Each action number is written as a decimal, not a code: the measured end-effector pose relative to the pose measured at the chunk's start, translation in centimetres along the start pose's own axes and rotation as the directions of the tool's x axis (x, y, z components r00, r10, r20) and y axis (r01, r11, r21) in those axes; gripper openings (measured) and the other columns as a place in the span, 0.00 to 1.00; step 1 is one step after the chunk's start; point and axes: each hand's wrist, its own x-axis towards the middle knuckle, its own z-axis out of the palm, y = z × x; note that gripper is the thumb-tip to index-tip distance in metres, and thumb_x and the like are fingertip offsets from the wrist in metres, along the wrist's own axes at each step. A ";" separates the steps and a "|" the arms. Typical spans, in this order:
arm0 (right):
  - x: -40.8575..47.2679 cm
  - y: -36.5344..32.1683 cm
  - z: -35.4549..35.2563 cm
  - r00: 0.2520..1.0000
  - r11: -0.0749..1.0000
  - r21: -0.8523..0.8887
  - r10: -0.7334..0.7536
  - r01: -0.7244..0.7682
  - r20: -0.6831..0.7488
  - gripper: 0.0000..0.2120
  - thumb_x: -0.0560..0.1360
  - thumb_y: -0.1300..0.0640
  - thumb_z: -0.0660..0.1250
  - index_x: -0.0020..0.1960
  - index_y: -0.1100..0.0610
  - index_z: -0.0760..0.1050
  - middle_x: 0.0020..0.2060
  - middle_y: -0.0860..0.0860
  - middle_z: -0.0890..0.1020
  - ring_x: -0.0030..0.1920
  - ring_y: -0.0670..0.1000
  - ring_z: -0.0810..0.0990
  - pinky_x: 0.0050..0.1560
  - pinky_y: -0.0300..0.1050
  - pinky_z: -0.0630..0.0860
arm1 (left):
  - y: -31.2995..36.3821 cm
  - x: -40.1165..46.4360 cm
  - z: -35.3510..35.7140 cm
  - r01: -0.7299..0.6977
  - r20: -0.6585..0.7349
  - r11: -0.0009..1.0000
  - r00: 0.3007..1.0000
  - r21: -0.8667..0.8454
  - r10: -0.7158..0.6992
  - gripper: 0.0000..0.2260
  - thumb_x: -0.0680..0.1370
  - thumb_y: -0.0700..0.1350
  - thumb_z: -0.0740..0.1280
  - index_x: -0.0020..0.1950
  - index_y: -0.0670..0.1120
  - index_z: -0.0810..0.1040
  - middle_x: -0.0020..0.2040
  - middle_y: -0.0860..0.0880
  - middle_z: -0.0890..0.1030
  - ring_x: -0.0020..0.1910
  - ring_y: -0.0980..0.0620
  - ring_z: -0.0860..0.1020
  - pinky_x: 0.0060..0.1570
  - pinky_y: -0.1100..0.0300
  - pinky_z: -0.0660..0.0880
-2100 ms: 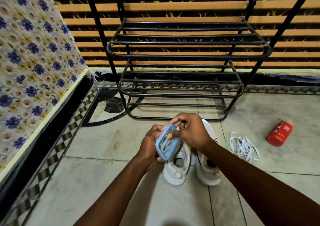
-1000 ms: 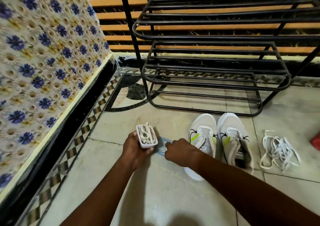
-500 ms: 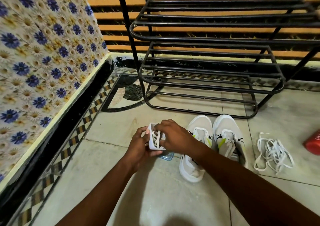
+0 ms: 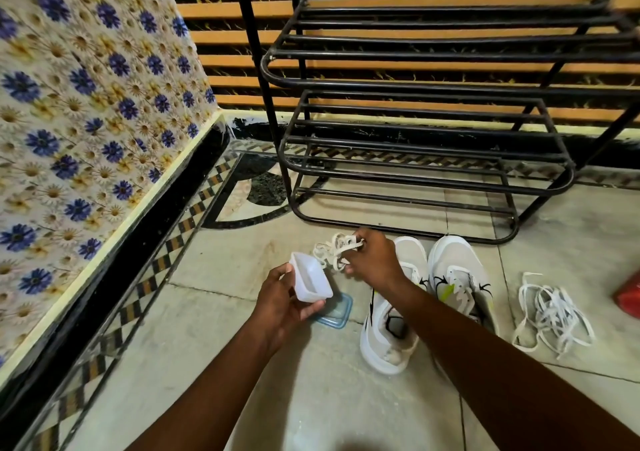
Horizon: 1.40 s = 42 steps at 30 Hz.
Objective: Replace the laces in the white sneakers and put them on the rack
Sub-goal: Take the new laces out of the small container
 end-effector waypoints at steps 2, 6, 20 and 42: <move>0.3 0.2 0.4 0.998 0.998 0.049 0.051 -0.049 -0.040 0.08 0.74 0.67 0.70 0.52 0.58 0.78 0.44 0.60 0.85 0.30 0.52 0.86 0.26 0.39 0.77 | 0.1 0.0 -0.1 -0.003 0.006 1.000 1.000 -0.002 0.003 0.16 0.85 0.45 0.64 0.72 0.45 0.71 0.64 0.35 0.78 0.51 0.35 0.82 0.36 0.45 0.84; 0.8 1.3 0.8 0.993 0.996 0.026 0.082 -0.084 0.084 0.20 0.73 0.69 0.68 0.63 0.57 0.78 0.51 0.56 0.84 0.46 0.54 0.85 0.39 0.44 0.83 | 0.3 0.0 0.1 -0.019 0.014 1.000 1.000 0.004 0.019 0.16 0.86 0.46 0.63 0.73 0.45 0.71 0.63 0.35 0.78 0.50 0.36 0.82 0.38 0.45 0.85; -3.3 0.0 -4.2 0.911 0.886 -0.218 -0.411 0.410 0.042 0.13 0.78 0.54 0.71 0.62 0.52 0.80 0.52 0.49 0.81 0.48 0.44 0.80 0.49 0.28 0.72 | -0.5 -1.9 3.5 -0.044 0.180 0.980 0.984 0.194 0.008 0.17 0.84 0.56 0.62 0.63 0.45 0.81 0.46 0.45 0.86 0.40 0.49 0.84 0.34 0.58 0.79; -13.1 3.2 -18.7 0.890 0.920 -0.317 -0.330 0.229 -0.315 0.05 0.71 0.58 0.73 0.46 0.53 0.82 0.29 0.51 0.79 0.33 0.50 0.79 0.41 0.45 0.77 | -4.6 -11.2 14.0 -0.555 0.601 0.679 0.772 0.481 0.206 0.18 0.78 0.49 0.75 0.66 0.55 0.76 0.61 0.48 0.81 0.48 0.48 0.85 0.42 0.45 0.84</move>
